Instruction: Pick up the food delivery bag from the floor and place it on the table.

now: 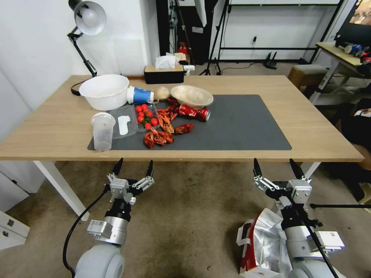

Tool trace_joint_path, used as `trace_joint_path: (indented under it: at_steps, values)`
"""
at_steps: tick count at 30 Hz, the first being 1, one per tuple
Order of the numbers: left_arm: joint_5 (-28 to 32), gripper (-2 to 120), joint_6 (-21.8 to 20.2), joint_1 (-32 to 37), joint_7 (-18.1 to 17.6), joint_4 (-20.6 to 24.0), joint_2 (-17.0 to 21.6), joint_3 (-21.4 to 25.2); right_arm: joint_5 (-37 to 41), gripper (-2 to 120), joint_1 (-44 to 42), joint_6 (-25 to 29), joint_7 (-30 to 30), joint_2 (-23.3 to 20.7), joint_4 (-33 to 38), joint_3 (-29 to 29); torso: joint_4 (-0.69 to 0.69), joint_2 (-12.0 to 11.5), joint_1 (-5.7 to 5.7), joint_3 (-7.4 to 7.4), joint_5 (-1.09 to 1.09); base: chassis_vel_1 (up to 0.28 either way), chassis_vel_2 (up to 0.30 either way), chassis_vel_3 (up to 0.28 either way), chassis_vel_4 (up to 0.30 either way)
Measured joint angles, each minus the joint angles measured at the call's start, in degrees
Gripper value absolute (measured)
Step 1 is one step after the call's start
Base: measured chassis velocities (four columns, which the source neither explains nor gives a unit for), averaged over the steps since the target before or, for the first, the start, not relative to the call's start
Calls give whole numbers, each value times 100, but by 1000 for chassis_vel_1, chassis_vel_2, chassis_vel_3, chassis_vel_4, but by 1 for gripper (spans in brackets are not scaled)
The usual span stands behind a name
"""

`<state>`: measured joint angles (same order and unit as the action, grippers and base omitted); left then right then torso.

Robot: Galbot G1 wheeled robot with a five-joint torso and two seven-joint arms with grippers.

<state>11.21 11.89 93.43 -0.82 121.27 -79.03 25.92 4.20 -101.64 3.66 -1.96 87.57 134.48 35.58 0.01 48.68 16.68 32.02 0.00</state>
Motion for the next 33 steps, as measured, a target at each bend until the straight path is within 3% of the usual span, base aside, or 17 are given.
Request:
trace_joint_path:
  at_steps: [33]
  values:
    - [-196, 100, -267, 41, -210, 36, -3, 83, 21, 100, 149, -37, 17, 11, -125, 36, 0, -892, -373, -519, 0, 0, 0, 0, 0]
